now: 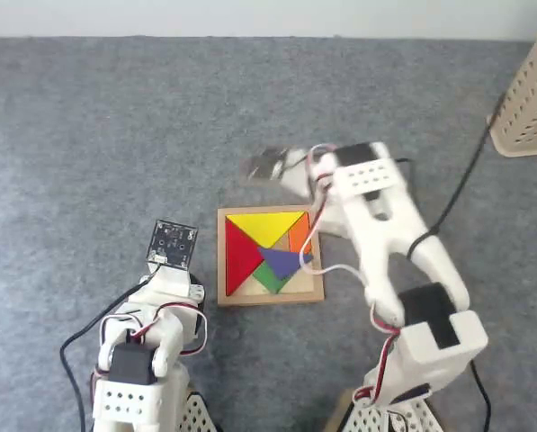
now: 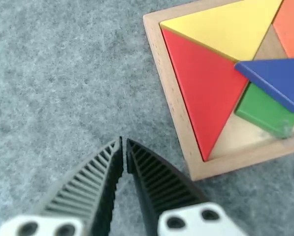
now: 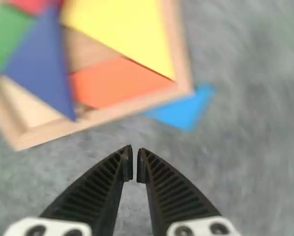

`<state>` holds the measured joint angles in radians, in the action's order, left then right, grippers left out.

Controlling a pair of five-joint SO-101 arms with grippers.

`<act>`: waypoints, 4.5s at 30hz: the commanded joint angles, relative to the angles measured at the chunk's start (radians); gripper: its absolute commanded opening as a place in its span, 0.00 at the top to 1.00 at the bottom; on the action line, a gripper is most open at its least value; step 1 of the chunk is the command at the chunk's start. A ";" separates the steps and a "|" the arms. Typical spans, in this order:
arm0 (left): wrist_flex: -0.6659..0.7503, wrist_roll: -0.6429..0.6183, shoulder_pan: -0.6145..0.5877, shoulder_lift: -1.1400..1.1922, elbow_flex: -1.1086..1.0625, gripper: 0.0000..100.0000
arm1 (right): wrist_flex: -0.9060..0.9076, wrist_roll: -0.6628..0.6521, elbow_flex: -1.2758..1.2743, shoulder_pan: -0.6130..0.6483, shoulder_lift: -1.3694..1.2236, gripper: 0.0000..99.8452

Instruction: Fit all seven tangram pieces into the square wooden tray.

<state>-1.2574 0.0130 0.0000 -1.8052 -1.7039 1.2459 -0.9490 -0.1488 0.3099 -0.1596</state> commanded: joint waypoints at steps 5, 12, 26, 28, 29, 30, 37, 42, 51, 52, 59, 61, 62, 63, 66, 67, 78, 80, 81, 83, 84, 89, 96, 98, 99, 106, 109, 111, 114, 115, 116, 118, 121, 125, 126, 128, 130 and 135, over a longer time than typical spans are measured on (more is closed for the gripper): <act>-0.006 -0.006 -0.003 -0.021 0.019 0.99 | 0.133 0.390 0.043 0.027 0.071 0.99; -0.006 -0.006 -0.005 -0.021 0.019 0.99 | -0.260 0.592 -0.391 0.166 0.317 0.99; -0.006 -0.006 -0.005 -0.021 0.019 0.99 | -0.260 0.531 -0.542 0.209 0.369 0.99; -0.006 -0.006 -0.005 -0.021 0.019 0.99 | -0.228 0.529 -0.529 0.216 0.369 0.99; -0.006 -0.006 -0.005 -0.021 0.019 0.99 | -0.220 0.520 -0.523 0.216 0.366 0.99; -0.006 -0.006 -0.005 -0.021 0.019 0.99 | -0.216 0.511 -0.522 0.219 0.360 0.99; -0.006 -0.006 -0.005 -0.021 0.019 0.99 | -0.217 0.511 -0.450 0.211 0.243 0.99; -0.006 -0.006 -0.005 -0.021 0.019 0.99 | -0.217 0.522 -0.345 0.171 0.136 0.99; -0.006 -0.006 -0.005 -0.021 0.019 0.99 | -0.162 0.646 -0.098 0.030 0.048 0.99; -0.006 -0.006 -0.005 -0.021 0.019 0.99 | -0.153 0.661 -0.086 0.030 0.051 0.99; -0.006 -0.006 -0.005 -0.021 0.019 0.99 | -0.186 0.704 -0.130 0.185 0.170 0.99; -0.006 -0.006 -0.005 -0.021 0.019 0.99 | -0.222 0.704 -0.152 0.246 0.185 0.99; -0.006 -0.006 -0.005 -0.021 0.019 0.99 | -0.234 0.704 -0.160 0.269 0.182 0.99; -0.006 -0.006 -0.005 -0.021 0.019 0.99 | -0.239 0.704 -0.161 0.286 0.174 0.99; -0.006 -0.006 -0.005 -0.021 0.019 0.99 | -0.246 0.753 -0.153 0.314 0.119 0.99; -0.006 -0.006 -0.005 -0.021 0.019 0.99 | -0.249 0.775 -0.144 0.323 0.094 0.99; -0.006 -0.006 -0.005 -0.021 0.019 0.99 | -0.225 0.792 -0.121 0.366 -0.019 0.99; -0.006 -0.006 -0.005 -0.021 0.019 0.99 | -0.196 0.792 -0.121 0.366 -0.019 0.99; -0.006 -0.006 -0.005 -0.021 0.019 0.99 | -0.183 0.790 -0.121 0.366 -0.019 0.99; -0.006 -0.006 -0.005 -0.021 0.019 0.99 | -0.162 0.786 -0.121 0.361 -0.019 0.99; -0.006 -0.006 -0.005 -0.021 0.019 0.99 | -0.156 0.773 -0.121 0.354 -0.018 0.99; -0.006 -0.006 -0.005 -0.021 0.019 0.99 | -0.131 0.758 -0.121 0.297 -0.018 0.99; -0.006 -0.006 -0.005 -0.021 0.019 0.99 | -0.134 0.680 -0.203 0.294 0.064 0.99; -0.006 -0.006 -0.005 -0.021 0.019 0.99 | -0.151 0.674 -0.249 0.289 0.110 0.99; -0.006 -0.006 -0.005 -0.021 0.019 0.99 | -0.165 0.663 -0.272 0.289 0.131 0.99; -0.006 -0.006 -0.005 -0.021 0.019 0.99 | -0.185 0.643 -0.354 0.280 0.252 0.99; -0.006 -0.006 -0.005 -0.021 0.019 0.99 | -0.188 0.654 -0.361 0.257 0.289 0.99; -0.006 -0.006 -0.005 -0.021 0.019 0.99 | -0.183 0.649 -0.367 0.240 0.302 0.99; -0.006 -0.006 -0.005 -0.021 0.019 0.99 | -0.166 0.626 -0.385 0.251 0.277 0.99; -0.006 -0.006 -0.005 -0.021 0.019 0.99 | -0.165 0.608 -0.393 0.265 0.260 0.99; -0.006 -0.006 -0.003 -0.021 0.019 0.99 | -0.170 0.601 -0.397 0.272 0.240 0.99; -0.006 -0.006 -0.005 -0.021 0.019 0.99 | -0.174 0.597 -0.397 0.277 0.200 0.99; -0.006 -0.006 -0.005 -0.021 0.019 0.99 | -0.176 0.595 -0.381 0.272 0.147 0.99; -0.006 -0.006 -0.003 -0.021 0.019 0.99 | -0.176 0.585 -0.354 0.257 0.087 0.99; -0.006 -0.006 -0.005 -0.021 0.019 0.99 | -0.173 0.585 -0.342 0.248 0.077 0.99; -0.006 -0.006 -0.005 -0.021 0.019 0.99 | -0.165 0.589 -0.327 0.225 0.079 0.99; -0.006 -0.006 -0.005 -0.021 0.019 0.99 | -0.166 0.601 -0.322 0.209 0.122 0.99; -0.006 -0.006 -0.005 -0.021 0.019 0.99 | -0.171 0.726 -0.308 0.145 0.302 0.99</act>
<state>-1.2574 0.0130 0.0015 -1.8052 -1.7039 1.0740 -0.2862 -0.5109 0.4987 0.0123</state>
